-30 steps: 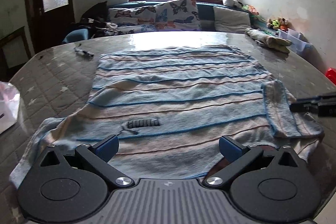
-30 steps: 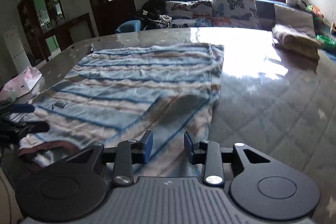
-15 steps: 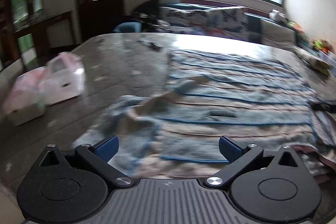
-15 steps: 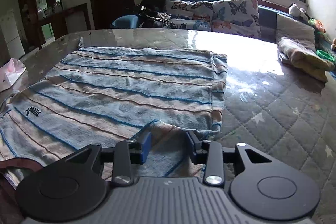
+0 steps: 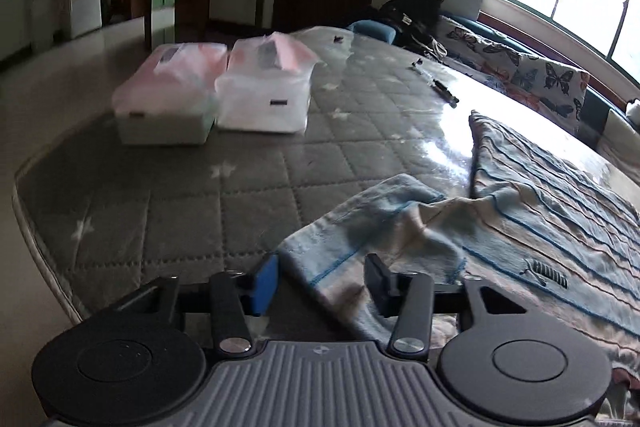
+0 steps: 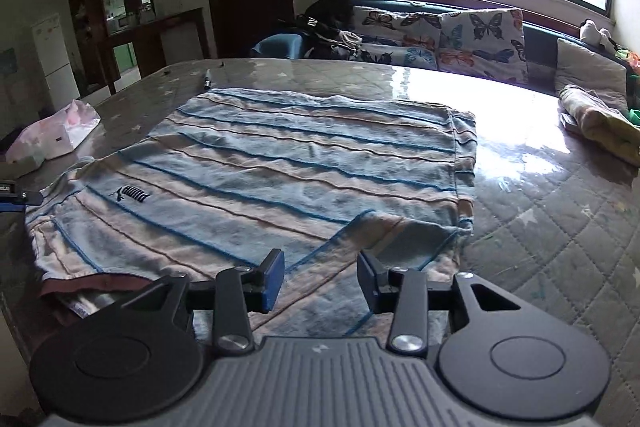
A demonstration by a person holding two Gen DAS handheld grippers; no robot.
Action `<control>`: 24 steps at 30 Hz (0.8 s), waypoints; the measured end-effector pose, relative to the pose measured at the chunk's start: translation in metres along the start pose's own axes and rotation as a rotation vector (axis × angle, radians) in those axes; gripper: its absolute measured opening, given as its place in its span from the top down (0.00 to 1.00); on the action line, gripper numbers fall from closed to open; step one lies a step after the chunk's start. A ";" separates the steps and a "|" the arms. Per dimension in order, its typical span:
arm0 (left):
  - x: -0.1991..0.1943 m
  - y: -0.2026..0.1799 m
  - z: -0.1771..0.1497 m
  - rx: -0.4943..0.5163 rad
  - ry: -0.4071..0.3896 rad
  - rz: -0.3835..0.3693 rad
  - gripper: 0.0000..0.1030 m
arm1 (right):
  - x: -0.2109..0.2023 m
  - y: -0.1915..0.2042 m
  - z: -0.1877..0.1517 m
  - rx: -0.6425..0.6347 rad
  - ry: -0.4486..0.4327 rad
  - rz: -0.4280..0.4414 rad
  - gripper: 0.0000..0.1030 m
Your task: Fold clothes
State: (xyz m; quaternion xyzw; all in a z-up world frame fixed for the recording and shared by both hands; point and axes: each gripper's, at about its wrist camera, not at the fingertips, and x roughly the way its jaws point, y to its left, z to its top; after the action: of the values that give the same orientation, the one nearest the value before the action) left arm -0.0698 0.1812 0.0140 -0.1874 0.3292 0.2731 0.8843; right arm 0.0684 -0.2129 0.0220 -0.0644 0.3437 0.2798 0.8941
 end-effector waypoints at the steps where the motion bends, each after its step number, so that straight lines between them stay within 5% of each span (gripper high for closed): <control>1: 0.000 0.000 0.000 -0.002 -0.002 0.001 0.59 | 0.000 0.001 -0.001 0.000 0.000 0.002 0.56; 8: -0.001 0.006 0.001 -0.022 -0.034 -0.016 0.94 | -0.003 0.004 -0.006 0.005 0.004 0.011 0.56; 12: -0.018 -0.002 0.005 0.013 -0.102 -0.096 0.95 | -0.005 0.005 -0.007 0.008 0.005 0.014 0.56; 17: -0.040 -0.029 0.006 0.114 -0.156 -0.282 0.95 | -0.005 0.006 -0.007 0.013 0.001 0.022 0.56; 24: -0.050 -0.064 -0.003 0.281 -0.114 -0.509 0.95 | -0.006 0.006 -0.008 0.018 0.002 0.030 0.56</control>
State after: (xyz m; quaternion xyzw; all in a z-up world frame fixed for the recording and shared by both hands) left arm -0.0640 0.1113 0.0557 -0.1238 0.2559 0.0045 0.9587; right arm 0.0567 -0.2128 0.0202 -0.0516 0.3478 0.2903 0.8900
